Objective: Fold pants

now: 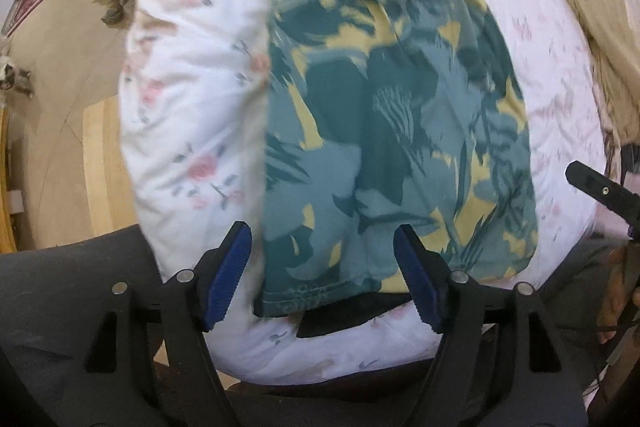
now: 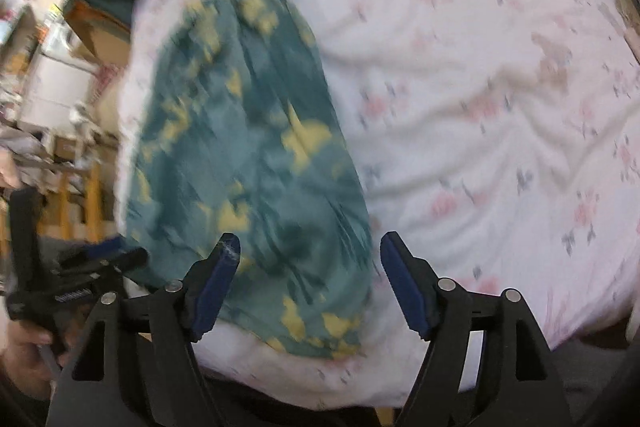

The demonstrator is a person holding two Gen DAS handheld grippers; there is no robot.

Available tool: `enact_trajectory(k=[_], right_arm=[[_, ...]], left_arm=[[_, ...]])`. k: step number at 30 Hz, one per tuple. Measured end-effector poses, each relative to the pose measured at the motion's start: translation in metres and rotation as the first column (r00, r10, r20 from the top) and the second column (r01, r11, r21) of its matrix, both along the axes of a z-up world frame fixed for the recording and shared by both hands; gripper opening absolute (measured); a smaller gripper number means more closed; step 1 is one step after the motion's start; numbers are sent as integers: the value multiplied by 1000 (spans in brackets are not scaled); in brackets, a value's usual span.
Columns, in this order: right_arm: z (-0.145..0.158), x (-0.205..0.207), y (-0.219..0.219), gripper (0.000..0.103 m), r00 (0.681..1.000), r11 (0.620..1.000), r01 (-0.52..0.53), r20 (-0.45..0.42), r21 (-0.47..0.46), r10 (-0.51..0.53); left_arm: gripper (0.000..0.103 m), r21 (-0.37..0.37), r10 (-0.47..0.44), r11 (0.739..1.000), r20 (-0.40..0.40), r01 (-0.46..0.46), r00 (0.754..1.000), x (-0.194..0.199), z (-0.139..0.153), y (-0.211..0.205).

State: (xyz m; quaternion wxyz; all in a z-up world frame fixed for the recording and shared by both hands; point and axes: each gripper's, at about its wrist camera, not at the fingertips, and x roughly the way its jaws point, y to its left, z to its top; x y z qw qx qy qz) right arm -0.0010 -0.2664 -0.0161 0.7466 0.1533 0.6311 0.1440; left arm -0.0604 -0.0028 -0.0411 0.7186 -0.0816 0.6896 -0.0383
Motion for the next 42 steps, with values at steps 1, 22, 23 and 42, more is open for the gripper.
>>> enact_trajectory(k=[1,22,23,42], right_arm=[[3,2,-2,76,1000,1000,5,11,20,-5],[21,122,-12,76,988,985,7,151,170,-33],[18,133,-9,76,988,986,3,151,170,-29],[-94,281,51,59,991,961,-108,-47,256,124]], left_arm=[[71,-11,5,1000,9,-5,1000,6,-1,8],[71,18,185,982,108,-188,977,166,-5,59],[71,20,188,981,113,-191,976,173,-8,60],[61,-67,-77,994,67,82,995,299,-90,9]])
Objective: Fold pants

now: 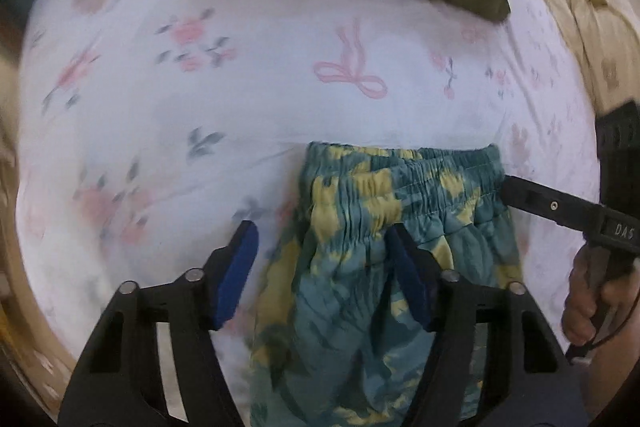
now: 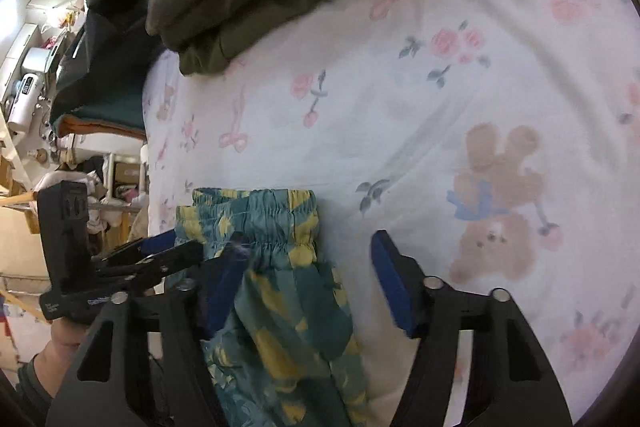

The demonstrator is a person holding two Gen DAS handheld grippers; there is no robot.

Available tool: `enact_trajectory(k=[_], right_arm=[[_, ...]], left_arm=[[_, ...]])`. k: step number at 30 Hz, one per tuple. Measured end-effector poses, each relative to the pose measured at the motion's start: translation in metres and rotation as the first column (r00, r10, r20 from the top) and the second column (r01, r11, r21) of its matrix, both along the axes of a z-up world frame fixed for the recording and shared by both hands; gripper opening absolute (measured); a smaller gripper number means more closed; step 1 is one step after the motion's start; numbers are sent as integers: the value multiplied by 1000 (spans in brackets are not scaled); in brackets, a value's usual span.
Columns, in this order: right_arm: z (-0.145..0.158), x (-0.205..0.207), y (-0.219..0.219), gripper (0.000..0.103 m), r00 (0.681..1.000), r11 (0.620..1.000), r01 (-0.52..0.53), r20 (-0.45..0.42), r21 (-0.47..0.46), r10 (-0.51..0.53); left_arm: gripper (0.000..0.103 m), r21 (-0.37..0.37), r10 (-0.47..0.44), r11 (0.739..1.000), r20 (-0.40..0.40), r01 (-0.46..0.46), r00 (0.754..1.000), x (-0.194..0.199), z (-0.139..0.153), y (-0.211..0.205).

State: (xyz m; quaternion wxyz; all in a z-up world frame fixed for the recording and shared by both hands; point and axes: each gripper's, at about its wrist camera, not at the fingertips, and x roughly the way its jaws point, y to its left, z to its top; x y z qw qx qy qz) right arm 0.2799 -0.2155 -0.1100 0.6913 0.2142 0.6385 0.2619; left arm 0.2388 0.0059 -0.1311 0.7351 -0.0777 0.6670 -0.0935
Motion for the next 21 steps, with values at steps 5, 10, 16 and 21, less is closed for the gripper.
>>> enact_trajectory(k=[5,10,16,21], right_arm=[[-8,4,3,54,1000,1000,-18,-1,12,18],[-8,5,11,27,997,997,-72,19,13,71],[29,13,25,21,965,974,-205,148,-99,218],[64,52,25,20,944,957,-205,217,-206,249]], left_arm=[[61,-30,-85,996,37,86,996,5,-9,-2],[29,-71,-131,988,69,136,989,3,-3,-1],[17,-63,-200,976,109,207,974,16,22,-5],[16,-18,-271,959,215,281,938,56,61,-21]])
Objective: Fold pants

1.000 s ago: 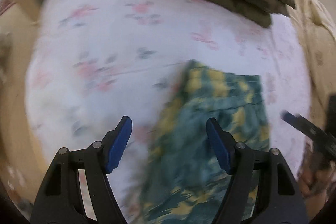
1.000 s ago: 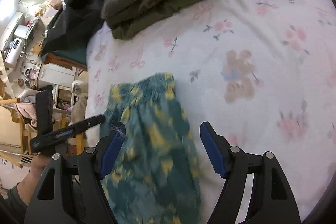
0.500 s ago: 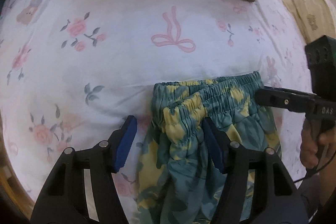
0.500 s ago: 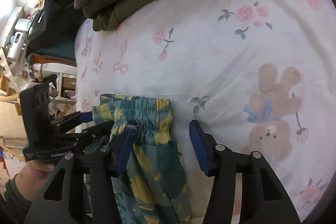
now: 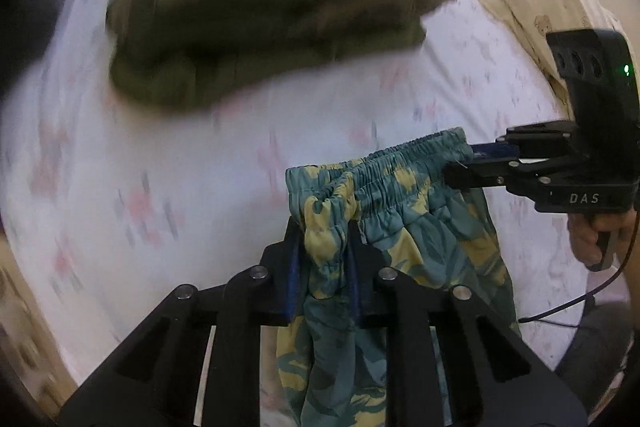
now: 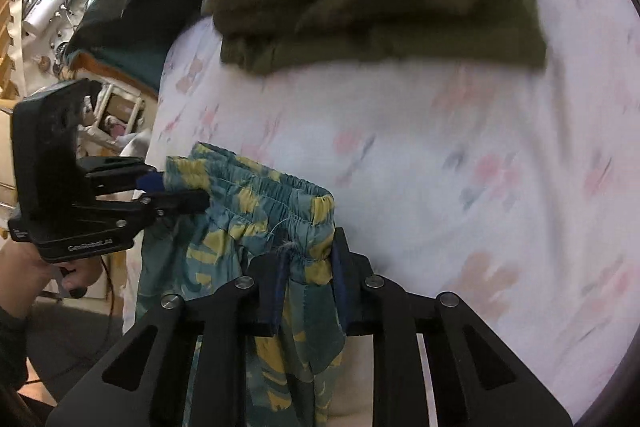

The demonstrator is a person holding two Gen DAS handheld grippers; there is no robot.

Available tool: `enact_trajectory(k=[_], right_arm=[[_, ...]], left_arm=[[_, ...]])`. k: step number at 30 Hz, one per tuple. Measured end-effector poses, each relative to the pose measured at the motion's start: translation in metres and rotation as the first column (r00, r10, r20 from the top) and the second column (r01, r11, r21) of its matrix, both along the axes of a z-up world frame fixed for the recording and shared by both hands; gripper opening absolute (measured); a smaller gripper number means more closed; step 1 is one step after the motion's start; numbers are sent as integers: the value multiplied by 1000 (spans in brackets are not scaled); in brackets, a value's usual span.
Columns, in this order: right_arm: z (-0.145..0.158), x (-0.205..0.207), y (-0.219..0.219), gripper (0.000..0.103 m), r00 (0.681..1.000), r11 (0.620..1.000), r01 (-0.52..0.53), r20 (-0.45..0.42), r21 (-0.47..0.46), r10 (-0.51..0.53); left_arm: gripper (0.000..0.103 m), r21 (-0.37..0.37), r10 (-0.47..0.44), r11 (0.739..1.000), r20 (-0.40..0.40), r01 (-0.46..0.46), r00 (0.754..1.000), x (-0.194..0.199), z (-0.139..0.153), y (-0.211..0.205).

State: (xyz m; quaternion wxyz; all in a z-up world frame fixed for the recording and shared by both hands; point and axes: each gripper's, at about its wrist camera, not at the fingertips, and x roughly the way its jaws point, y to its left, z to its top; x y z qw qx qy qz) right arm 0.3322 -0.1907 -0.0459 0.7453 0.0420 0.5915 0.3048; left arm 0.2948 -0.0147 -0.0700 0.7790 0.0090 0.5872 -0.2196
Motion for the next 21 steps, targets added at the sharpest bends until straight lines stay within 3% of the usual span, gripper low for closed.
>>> enact_trajectory(k=[2,5,8,15,19,21], right_arm=[[21,18,5,20,997,999,10,81,-47,-6],[54,34,7,20,971,998,35,240,-52,-22],[67,37,4,20,959,999,30,282,-32,-20],[66,-11,-3,20,939,993,-83,326,-82,106],[74,-63,-11,20,916,985,-145,364,-90,168],[76,-89,-9,20,906,980,-167,376,-105,195]], left_arm=[[16,44,-17,999,68,14,998,17,15,-9],[17,109,-39,994,229,14,973,33,38,-17],[17,142,-76,989,334,30,939,28,52,-21],[17,146,-204,976,385,160,900,-26,56,-17],[17,204,-303,950,435,235,848,-70,67,-26],[17,248,-365,928,459,279,810,-101,68,-28]])
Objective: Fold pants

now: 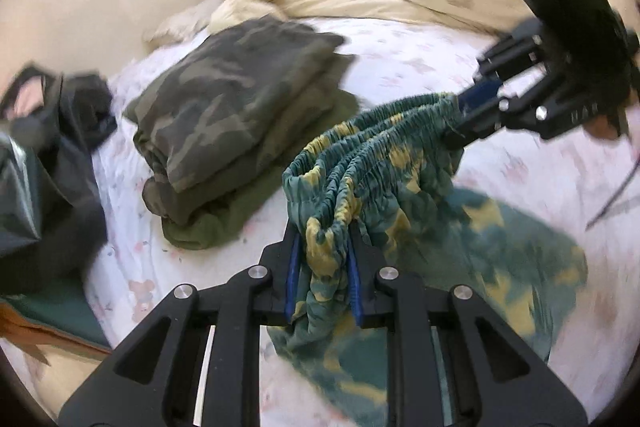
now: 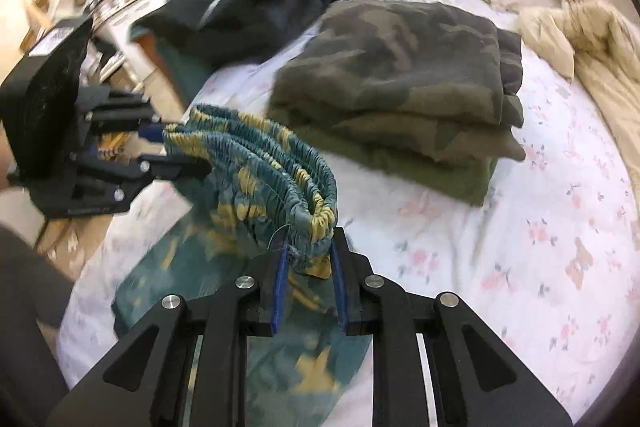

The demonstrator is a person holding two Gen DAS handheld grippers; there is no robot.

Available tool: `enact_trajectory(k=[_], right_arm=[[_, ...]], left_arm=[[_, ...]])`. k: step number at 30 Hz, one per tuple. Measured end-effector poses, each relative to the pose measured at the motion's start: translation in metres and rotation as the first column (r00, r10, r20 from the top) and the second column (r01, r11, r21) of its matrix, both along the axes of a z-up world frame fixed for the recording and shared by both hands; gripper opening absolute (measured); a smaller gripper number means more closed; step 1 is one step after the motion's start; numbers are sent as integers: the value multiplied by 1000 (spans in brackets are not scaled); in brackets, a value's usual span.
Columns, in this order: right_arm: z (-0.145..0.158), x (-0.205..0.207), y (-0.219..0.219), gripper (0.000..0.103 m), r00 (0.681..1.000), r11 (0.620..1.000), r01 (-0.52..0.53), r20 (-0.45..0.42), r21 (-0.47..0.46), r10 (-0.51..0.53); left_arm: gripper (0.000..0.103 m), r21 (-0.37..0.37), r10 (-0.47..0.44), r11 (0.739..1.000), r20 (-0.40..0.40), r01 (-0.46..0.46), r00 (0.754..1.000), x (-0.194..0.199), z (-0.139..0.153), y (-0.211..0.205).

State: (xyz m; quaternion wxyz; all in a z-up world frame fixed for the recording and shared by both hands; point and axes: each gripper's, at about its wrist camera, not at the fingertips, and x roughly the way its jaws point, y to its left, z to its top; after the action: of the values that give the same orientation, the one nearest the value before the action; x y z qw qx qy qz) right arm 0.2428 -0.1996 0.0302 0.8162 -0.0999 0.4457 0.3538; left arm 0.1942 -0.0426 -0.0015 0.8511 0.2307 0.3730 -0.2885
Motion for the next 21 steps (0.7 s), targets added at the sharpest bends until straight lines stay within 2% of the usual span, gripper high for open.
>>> enact_trajectory(k=[3,5,8,10,12,13,16,17,19,20,21], right_arm=[[-1,-44,2,20,999,999,-34,31,-24,35],[-2,-82,6,20,993,996,-57,101,-68,64],[-10,-122,14,20,982,983,-104,142,-149,125],[-26,-137,14,20,986,980,-116,98,-161,133],[-43,-147,12,20,993,984,-107,42,-145,114],[-50,-152,12,20,993,983,-116,6,-145,118],[-61,-169,19,20,991,962,-131,-6,-241,133],[-62,-172,18,20,989,960,-145,-31,-239,141],[-64,-176,13,22,984,960,-165,-106,-227,144],[-62,-178,8,22,983,962,-160,-128,-219,134],[-58,-179,4,22,983,967,-150,-136,-205,124]], left_arm=[[17,8,-47,999,-1,47,999,-42,-3,2],[17,-7,-57,998,8,57,998,-71,-3,6],[17,22,-92,995,-51,94,994,-100,-12,3],[17,59,-97,993,-118,105,988,-111,-26,2],[19,87,-80,991,-235,103,969,-115,-42,-1],[21,94,-69,991,-263,97,962,-117,-46,-1],[29,122,-31,989,-351,79,936,-119,-60,0],[30,132,-3,990,-377,56,926,-119,-62,2],[44,106,20,994,-480,35,877,-119,-61,9],[46,101,17,994,-525,42,851,-119,-58,12],[46,109,13,993,-526,52,850,-121,-51,15]])
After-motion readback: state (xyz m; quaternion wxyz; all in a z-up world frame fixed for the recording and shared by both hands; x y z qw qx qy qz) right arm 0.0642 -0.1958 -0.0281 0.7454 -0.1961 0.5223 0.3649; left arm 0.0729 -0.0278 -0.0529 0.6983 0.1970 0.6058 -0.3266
